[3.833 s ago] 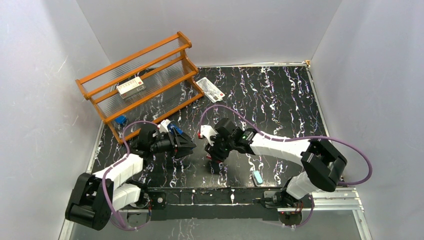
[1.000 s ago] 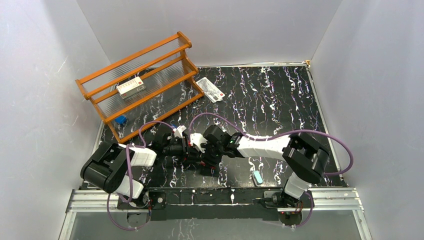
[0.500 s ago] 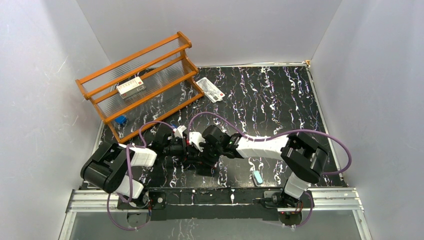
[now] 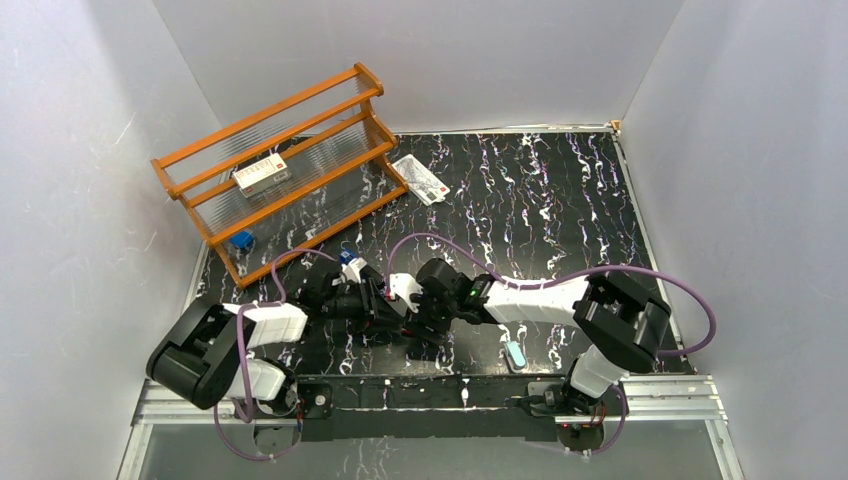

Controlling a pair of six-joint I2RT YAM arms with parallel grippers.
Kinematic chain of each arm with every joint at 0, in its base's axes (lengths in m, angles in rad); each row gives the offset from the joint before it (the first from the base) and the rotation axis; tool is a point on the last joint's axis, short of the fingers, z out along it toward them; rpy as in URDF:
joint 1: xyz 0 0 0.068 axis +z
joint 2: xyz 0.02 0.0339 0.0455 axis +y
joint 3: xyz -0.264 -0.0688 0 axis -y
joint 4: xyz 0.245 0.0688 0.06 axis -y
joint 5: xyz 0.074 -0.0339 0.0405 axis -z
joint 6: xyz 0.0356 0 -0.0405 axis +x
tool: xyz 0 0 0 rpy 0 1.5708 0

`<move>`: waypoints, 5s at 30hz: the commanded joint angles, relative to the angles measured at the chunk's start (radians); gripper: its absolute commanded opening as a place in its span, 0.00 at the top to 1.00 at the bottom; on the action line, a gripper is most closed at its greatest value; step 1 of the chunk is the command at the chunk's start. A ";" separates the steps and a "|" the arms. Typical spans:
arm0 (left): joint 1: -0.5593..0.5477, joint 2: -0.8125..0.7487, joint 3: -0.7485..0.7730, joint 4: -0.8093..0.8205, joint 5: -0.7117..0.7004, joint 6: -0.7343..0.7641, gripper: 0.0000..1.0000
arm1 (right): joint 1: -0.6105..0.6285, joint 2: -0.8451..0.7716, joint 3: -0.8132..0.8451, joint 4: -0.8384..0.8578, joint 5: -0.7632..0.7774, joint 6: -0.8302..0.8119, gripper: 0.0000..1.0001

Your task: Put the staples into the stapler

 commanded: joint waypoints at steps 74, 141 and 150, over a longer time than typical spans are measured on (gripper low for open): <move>-0.003 0.163 -0.139 0.472 0.023 -0.093 0.86 | 0.040 0.128 0.128 0.072 -0.056 -0.118 0.53; -0.003 0.168 -0.187 0.513 -0.096 -0.119 0.77 | 0.052 0.082 0.111 0.057 -0.071 -0.244 0.60; -0.003 0.176 -0.169 0.570 -0.013 -0.142 0.80 | 0.052 0.093 0.140 0.109 -0.092 -0.191 0.60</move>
